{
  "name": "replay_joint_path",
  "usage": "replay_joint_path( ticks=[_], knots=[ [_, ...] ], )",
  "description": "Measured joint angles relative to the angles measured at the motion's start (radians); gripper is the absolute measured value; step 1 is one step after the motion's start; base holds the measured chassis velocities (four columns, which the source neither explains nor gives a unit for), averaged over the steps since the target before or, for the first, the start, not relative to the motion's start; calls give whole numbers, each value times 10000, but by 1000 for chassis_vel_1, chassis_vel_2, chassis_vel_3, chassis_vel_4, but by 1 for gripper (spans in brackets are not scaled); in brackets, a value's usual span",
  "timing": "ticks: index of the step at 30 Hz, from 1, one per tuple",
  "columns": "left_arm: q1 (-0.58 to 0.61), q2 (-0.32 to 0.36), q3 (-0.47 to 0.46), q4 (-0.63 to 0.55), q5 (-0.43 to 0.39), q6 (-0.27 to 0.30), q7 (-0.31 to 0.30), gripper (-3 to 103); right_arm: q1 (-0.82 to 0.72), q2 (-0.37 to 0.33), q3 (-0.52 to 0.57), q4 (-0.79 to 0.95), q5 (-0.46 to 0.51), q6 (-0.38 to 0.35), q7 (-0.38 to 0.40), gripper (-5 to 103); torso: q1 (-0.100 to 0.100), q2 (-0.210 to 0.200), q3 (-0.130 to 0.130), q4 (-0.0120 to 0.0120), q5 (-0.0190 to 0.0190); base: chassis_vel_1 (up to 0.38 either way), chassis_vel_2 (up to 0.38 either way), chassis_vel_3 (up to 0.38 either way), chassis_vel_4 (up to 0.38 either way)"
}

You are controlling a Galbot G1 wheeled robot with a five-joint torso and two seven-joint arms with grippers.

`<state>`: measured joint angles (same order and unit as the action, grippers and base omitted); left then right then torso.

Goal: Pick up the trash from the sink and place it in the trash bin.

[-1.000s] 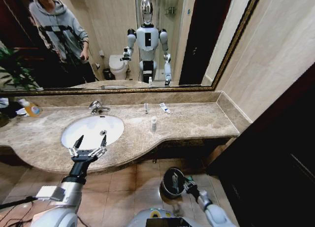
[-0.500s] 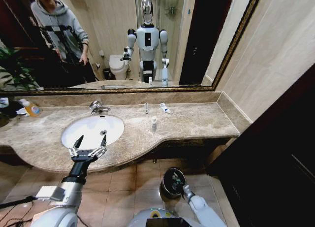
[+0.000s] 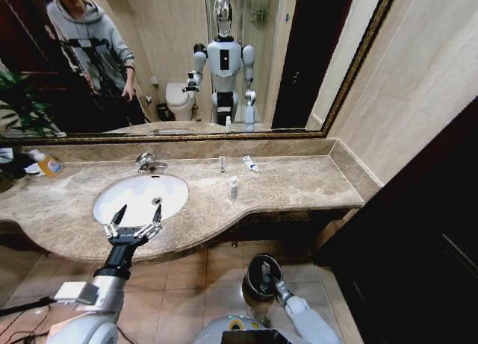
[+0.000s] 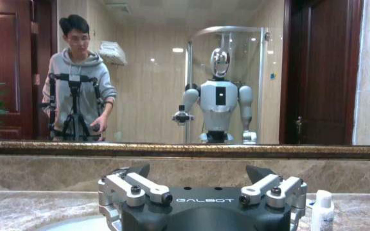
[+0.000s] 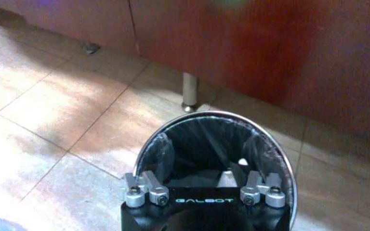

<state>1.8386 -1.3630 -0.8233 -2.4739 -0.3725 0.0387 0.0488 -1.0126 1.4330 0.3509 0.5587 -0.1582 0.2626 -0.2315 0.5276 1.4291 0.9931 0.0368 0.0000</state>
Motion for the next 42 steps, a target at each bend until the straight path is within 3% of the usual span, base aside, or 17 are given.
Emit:
replay_joint_path(
  ticks=[2, 4, 6, 9, 13, 22, 27, 30, 33, 35, 39, 42],
  knots=[
    [0, 0, 0, 0, 0, 0, 0, 100, -6, -82, -30, -110, -105, 339, 318, 84, 0, 0, -1, 0, -1, 0, 0, 0, 0],
    [-1, 0, 0, 0, 0, 0, 0, 100, -5, -92, -39, -185, -135, 441, 456, 84, 0, 0, 0, 0, -1, 0, 0, 0, 0],
    [-1, 0, 0, 0, 0, -1, 0, 100, 41, -95, -63, -447, -132, 800, 877, 94, 0, 0, 0, 0, 1, 0, 0, 0, 0],
    [-1, 1, 0, 0, 0, 0, 0, 100, 18, -113, -38, -488, -16, 1325, 887, 99, 0, 0, -1, 0, 2, 0, 0, 0, 0],
    [-1, 0, 1, 0, 0, 0, 0, 100, -298, -275, 72, 294, -68, 1348, 570, 100, 0, 0, -1, -1, -2, 0, 0, 0, 0],
    [0, 0, 0, 0, 0, 0, 0, 100, -471, -372, 88, 515, -99, 1396, 642, 100, 0, 0, -1, 0, 2, 0, 0, 0, 0],
    [0, 0, 0, 0, 0, 0, 0, 100, -543, -424, 108, 498, 80, 1866, 1298, 100, 0, 0, -1, 0, 1, 0, 0, 0, 0],
    [0, 0, 0, 0, 0, -1, 0, 100, -1105, -585, 412, 1705, 160, 1921, 1974, 100, 0, 0, -1, 2, 6, 0, 0, 0, 0],
    [-1, 0, 0, 0, 0, 0, 0, 100, -1874, -977, 775, 3217, 496, 1596, 2058, 100, 0, 0, -1, 0, -2, 0, 0, 0, 0],
    [0, 0, -1, 0, 0, 0, -1, 100, -2260, -1102, 1020, 3924, 718, 1435, 2024, 100, 0, 0, 0, 0, 5, 0, 0, 0, 0],
    [-1, 0, 1, 1, 0, -1, 2, 100, -3993, -1359, 2382, 7403, 1726, 465, 1364, 100, -1, 0, -1, 0, -1, 0, 0, 0, 0],
    [-1, 0, 1, 0, 0, 0, 2, 100, -4554, -1425, 2763, 8499, 2110, 285, 1195, 100, -2, 0, -1, -1, -3, 0, 0, 0, 0]
  ],
)
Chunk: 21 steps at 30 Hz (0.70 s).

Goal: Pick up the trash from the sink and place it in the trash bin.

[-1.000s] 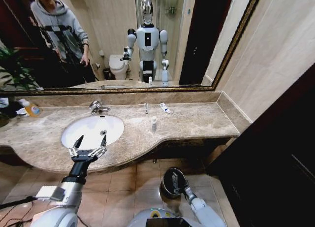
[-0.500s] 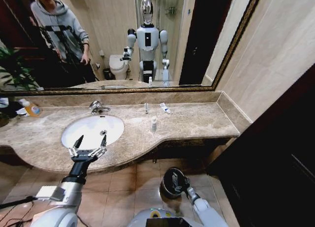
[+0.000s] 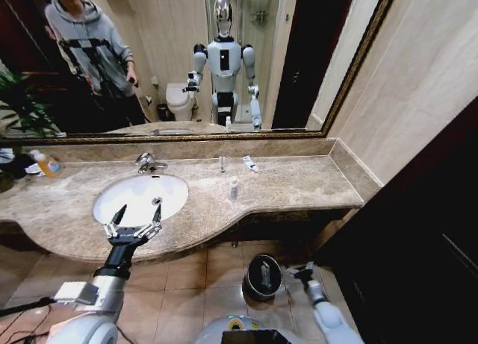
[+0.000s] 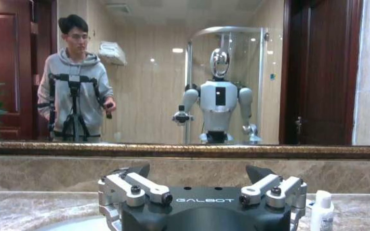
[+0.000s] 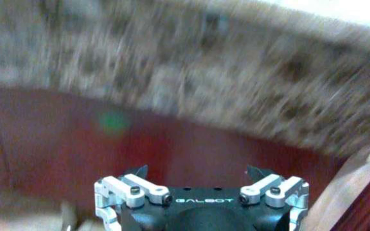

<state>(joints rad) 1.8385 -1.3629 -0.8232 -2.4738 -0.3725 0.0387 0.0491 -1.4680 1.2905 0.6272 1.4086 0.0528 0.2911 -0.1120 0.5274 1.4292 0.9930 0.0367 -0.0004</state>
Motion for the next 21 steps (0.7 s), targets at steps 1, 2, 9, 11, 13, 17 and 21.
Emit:
replay_joint_path(
  ticks=[1, 2, 9, 11, 13, 17, 21],
  knots=[
    [0, 0, -1, 0, 0, 0, -2, 100, -388, 0, 271, 761, 184, 6, -46, 100, 0, 0, 0, 1, 5, 0, 0, 0, 0],
    [0, 0, -1, 0, 0, 0, -2, 100, -388, 0, 271, 761, 184, 6, -46, 100, 0, 0, 0, 1, 5, 0, 0, 0, 0],
    [0, -1, -1, 0, 0, 0, -2, 100, -2063, 468, 1388, 3619, 669, 267, -82, 100, 0, 1, 0, 0, 1, 0, 0, 0, 0],
    [0, 0, -1, 0, 0, 0, -2, 100, -2518, 693, 1571, 4700, 767, 452, -61, 100, 0, 0, 0, 0, 4, 0, 0, 0, 0],
    [0, -1, -1, 0, 0, 0, -2, 100, -2653, 739, 1559, 5117, 959, 391, -57, 100, 0, 0, 0, 0, 3, 0, 0, 0, 0],
    [0, 0, -1, 0, 0, 0, -2, 100, -2615, 826, 1106, 6338, 1516, 190, -110, 100, 0, 0, 0, -1, 3, 0, 0, 0, 0],
    [0, 0, -1, -1, 0, 0, -2, 100, -1435, 733, 459, 6567, 743, -115, -500, 100, 1, 0, 1, 4, 4, 0, 0, 0, 0]
  ],
)
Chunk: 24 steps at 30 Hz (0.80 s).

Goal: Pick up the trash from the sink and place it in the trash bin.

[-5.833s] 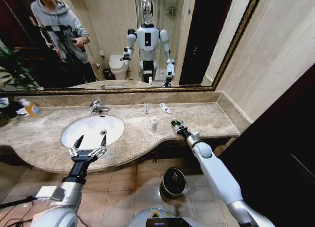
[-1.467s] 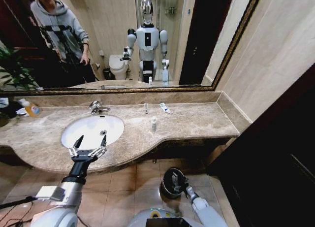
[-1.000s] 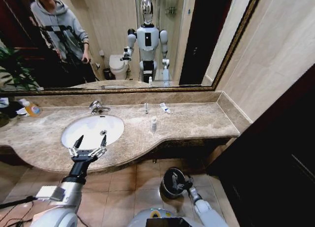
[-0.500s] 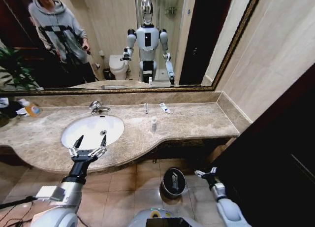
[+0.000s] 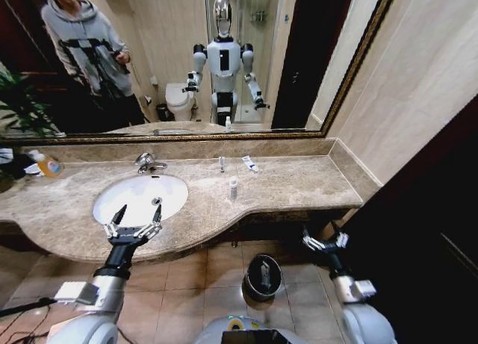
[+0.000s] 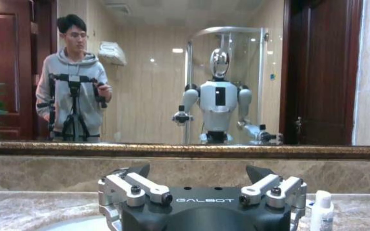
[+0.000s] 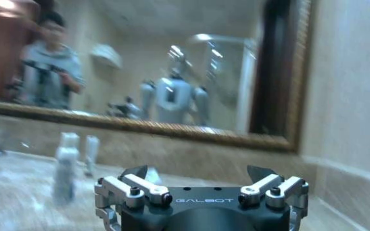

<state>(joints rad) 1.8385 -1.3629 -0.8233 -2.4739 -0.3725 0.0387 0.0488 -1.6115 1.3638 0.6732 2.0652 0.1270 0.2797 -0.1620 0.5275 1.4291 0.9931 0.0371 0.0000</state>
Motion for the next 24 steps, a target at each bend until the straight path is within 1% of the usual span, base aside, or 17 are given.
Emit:
replay_joint_path(
  ticks=[2, 4, 6, 7, 9, 10, 11, 12, 13, 14, 15, 17, 18, 19, 21, 23, 24],
  knots=[
    [0, 0, 0, 0, 0, 0, 0, 100, 251, -108, -222, 0, -37, -132, -95, 100, 1, 0, 0, -1, 1, 0, 0, 0, 0],
    [0, 0, 1, 0, 0, 0, 0, 100, 694, -494, -818, 0, 219, -565, -319, 100, 1, 0, 1, -2, -1, 0, 0, 0, 0],
    [0, 0, 0, 0, 0, 0, 0, 100, 1116, -1040, -1508, -39, 593, -992, -435, 100, 1, 0, 0, -3, -1, 0, 0, 0, 0],
    [0, 0, 0, 0, 0, 0, 0, 100, 1116, -1040, -1508, -39, 593, -992, -435, 100, 1, 0, 0, -3, -1, 0, 0, 0, 0],
    [-1, 0, 0, 0, 0, 0, 0, 100, 1812, -1597, -2331, -318, 709, -1267, -452, 100, 0, 0, 0, -3, 0, 0, 0, 0, 0],
    [0, 0, 1, 0, 0, 0, 0, 100, 2013, -1725, -2562, -428, 737, -1335, -448, 100, 0, 0, 0, -3, 0, 0, 0, 0, 0],
    [0, 0, 1, 0, 0, 0, 0, 100, 2013, -1725, -2562, -428, 737, -1335, -448, 100, 0, 0, 0, -3, 0, 0, 0, 0, 0],
    [0, 0, 0, 0, 0, 0, 0, 100, 2368, -1929, -2955, -600, 818, -1452, -431, 100, 1, 0, 1, -3, 2, 0, 0, 0, 0],
    [0, 0, 0, 0, 0, 0, 1, 100, 3020, -2197, -3609, -855, 1035, -1670, -381, 100, 1, 0, 1, -1, 1, 0, 0, 0, 0],
    [-1, -1, 1, 1, 0, 0, 1, 100, 3428, -2324, -4002, -1038, 1195, -1815, -321, 100, 1, 0, 1, -3, 0, 0, 0, 0, 0],
    [-1, -1, 1, 1, 0, 0, 1, 100, 3428, -2324, -4002, -1038, 1195, -1815, -321, 100, 1, 0, 1, -3, 0, 0, 0, 0, 0],
    [0, 0, 1, 0, 0, 0, 0, 100, 4483, -2509, -4837, -1686, 1503, -1990, -183, 100, 1, -1, 1, -2, -2, 0, 0, 0, 0],
    [0, 0, 1, 0, 0, 0, 0, 100, 4483, -2509, -4837, -1686, 1503, -1990, -183, 100, 1, -1, 1, -2, -2, 0, 0, 0, 0],
    [0, 0, 0, 0, 0, 0, -1, 100, 4823, -2522, -5079, -1947, 1559, -1996, -157, 100, 1, 0, 2, -2, 0, 0, 0, 0, 0],
    [0, 0, 0, 0, 0, 0, 0, 100, 5722, -2443, -5692, -2833, 1640, -1993, 0, 100, 2, -1, 2, -2, -1, 0, 0, 0, 0],
    [-1, 0, 0, 0, 0, 0, 0, 100, 5962, -2383, -5853, -3076, 1642, -1993, 65, 100, 2, -1, 2, -1, 1, 0, 0, 0, 0],
    [0, 0, 1, 0, 0, 0, 0, 100, 6322, -2290, -6106, -3421, 1643, -2005, 136, 100, 2, -1, 2, -3, 0, 0, 0, 0, 0]
  ],
)
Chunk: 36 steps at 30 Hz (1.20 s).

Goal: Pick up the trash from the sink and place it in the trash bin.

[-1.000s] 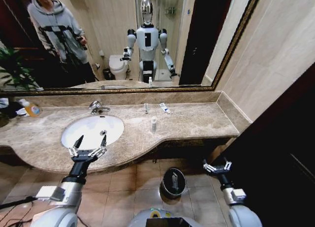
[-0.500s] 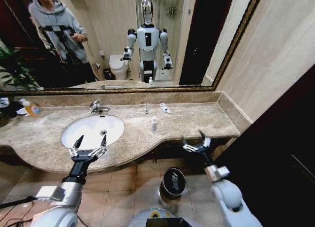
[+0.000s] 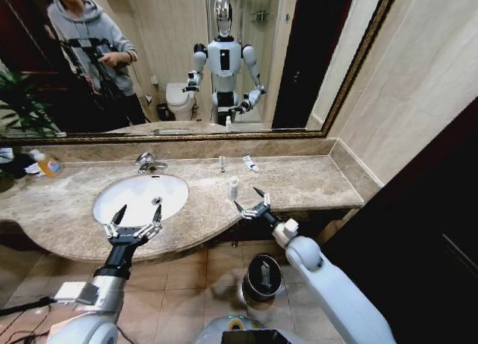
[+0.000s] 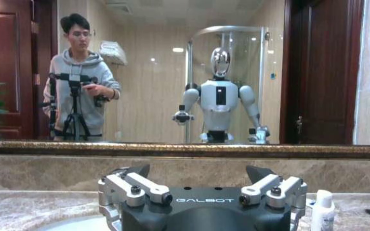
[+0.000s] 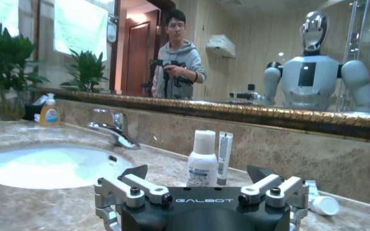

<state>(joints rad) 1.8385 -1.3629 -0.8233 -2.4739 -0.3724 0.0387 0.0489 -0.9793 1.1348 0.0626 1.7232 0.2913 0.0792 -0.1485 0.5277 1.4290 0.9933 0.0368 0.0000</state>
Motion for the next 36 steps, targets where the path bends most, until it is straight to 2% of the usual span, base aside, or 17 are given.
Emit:
replay_joint_path(
  ticks=[4, 7, 16, 23, 31, 34, 36],
  knots=[
    [0, 0, 0, 0, 0, 0, 0, 100, 722, 199, -525, -792, -60, 29, 28, 100, -1, 0, 0, 0, 0, 0, 0, 0, 0],
    [0, 0, -1, 0, 0, 0, 0, 100, 1315, 451, -785, -1561, -341, 361, -32, 100, 0, 0, -1, 1, 0, 0, 0, 0, 0],
    [1, 0, 0, 0, 0, 0, 0, 100, 1970, 801, -1183, -2314, -371, 554, -310, 102, -1, 0, -2, 0, -1, 0, 0, 0, 0],
    [1, 0, 0, 0, 0, 0, 0, 100, 2149, 1008, -1285, -2674, -423, 738, -505, 80, -2, 0, -2, 0, -1, 0, 0, 0, 0],
    [0, 0, 0, 0, 0, 0, -1, 100, 2148, 982, -1259, -2836, -459, 839, -523, 65, -2, 0, -2, 0, -1, 0, 0, 0, 0],
    [0, -1, -1, 0, 0, 0, 0, 100, 2184, 996, -1251, -2881, -452, 843, -527, 52, -2, 0, -2, 0, -1, 0, 0, 0, 0],
    [1, 0, 0, 0, 0, 0, 0, 100, 2203, 1000, -1251, -2883, -448, 843, -527, 48, -2, 0, -2, 0, -1, 0, 0, 0, 0]
  ],
)
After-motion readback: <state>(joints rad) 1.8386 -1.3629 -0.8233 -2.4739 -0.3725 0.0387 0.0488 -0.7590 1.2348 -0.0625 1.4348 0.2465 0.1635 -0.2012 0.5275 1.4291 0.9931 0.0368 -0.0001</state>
